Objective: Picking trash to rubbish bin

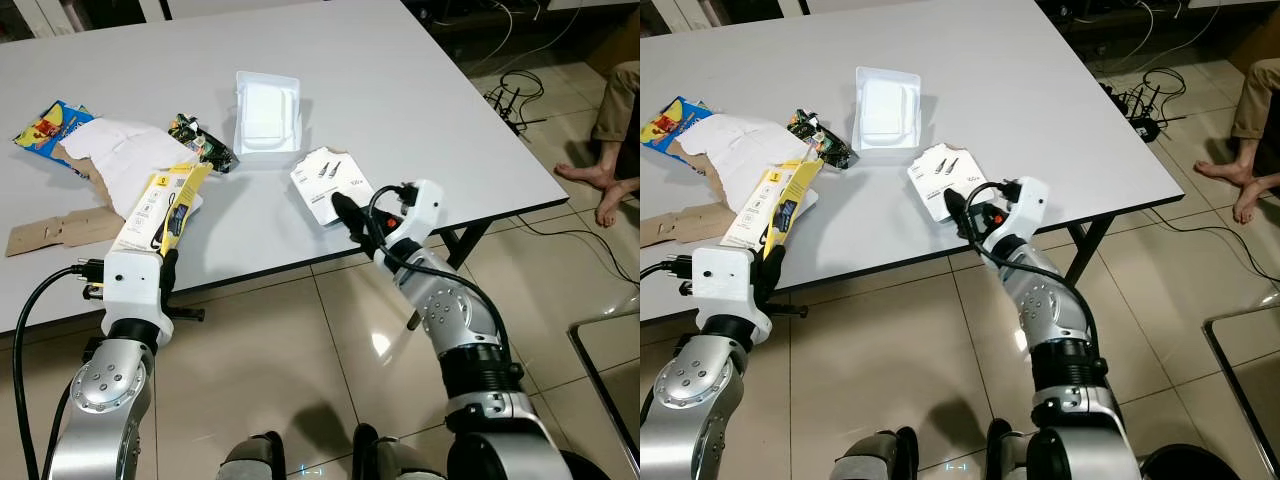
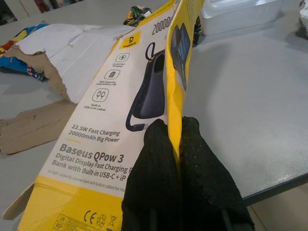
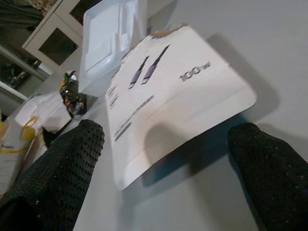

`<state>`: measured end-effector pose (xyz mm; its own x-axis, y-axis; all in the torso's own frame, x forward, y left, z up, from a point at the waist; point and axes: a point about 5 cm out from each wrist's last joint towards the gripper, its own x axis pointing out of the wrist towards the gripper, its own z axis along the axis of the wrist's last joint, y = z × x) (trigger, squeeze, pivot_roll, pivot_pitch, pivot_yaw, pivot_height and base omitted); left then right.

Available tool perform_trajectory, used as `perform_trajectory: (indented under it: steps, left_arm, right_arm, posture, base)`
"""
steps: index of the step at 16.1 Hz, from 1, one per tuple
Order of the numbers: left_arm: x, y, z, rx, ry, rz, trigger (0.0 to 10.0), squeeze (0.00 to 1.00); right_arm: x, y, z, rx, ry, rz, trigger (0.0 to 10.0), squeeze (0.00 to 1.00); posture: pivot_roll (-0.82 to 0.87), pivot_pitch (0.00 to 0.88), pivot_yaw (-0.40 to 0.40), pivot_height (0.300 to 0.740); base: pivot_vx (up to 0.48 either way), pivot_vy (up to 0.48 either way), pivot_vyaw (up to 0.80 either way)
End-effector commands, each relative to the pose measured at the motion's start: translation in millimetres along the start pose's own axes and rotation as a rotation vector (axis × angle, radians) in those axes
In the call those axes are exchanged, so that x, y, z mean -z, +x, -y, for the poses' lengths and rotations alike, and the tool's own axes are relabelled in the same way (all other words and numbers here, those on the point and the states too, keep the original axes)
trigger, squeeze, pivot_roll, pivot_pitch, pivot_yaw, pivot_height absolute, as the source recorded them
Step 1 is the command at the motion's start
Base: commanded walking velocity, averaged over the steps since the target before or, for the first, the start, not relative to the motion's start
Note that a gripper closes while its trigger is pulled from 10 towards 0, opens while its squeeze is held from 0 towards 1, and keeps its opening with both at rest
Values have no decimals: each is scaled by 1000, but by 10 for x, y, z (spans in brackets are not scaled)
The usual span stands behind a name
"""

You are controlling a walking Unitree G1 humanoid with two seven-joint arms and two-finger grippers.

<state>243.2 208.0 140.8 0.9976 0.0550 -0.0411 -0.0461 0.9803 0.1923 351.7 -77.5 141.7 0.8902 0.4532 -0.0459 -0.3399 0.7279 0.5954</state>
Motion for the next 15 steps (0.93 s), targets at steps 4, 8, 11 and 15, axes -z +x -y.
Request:
perform_trajectory:
  steps: [4,8,11,15]
  left_arm:
    - [-7,-33,23,17,-11,-3,10000,0]
    - [-34,-92,8,20,-15,6,10000,0]
    - [-82,-122,78,91,-45,19,10000,0]
    - [-91,-157,105,119,-56,10,10000,0]
  right_arm:
    - [249,13,-40,-2,52,-73,10000,0]
    - [186,117,-159,-42,117,8,10000,0]
    - [177,206,-234,-73,142,20,10000,0]
    - [171,307,-345,-114,167,26,10000,0]
  posture:
    - [62,206,35,740]
    - [90,225,52,740]
    - [104,236,56,740]
    - [112,248,60,740]
  base:
    - [0,0,0]
    - [0,0,0]
    - [0,0,0]
    - [0,0,0]
